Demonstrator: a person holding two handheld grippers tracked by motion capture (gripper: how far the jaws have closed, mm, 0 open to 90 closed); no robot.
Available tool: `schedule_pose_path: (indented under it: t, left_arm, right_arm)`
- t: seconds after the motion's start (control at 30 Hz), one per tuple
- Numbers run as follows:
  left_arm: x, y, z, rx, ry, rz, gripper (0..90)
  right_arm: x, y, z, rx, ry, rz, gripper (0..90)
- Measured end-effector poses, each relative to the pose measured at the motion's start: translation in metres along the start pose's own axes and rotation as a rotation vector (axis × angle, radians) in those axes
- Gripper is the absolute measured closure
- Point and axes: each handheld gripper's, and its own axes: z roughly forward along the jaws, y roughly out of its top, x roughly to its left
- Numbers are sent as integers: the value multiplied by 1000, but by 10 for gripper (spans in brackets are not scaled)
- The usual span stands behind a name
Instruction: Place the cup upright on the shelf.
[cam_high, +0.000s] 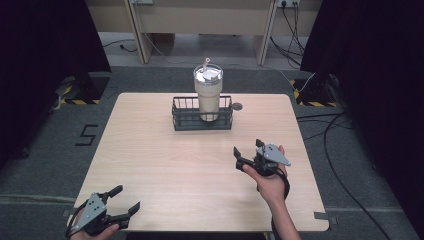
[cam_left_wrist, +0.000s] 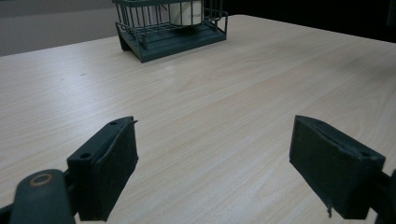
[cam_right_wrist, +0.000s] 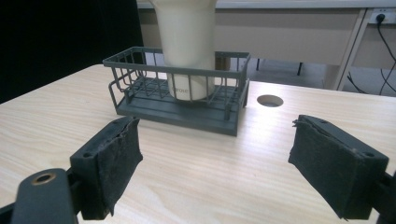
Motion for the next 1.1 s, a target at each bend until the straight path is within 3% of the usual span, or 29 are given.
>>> schedule_pose_path:
  t: [1.1]
  left_arm:
    - [-1,0,1,6,2,3,145]
  right_arm:
    - [-6,-50,-63,78,-29,2,162]
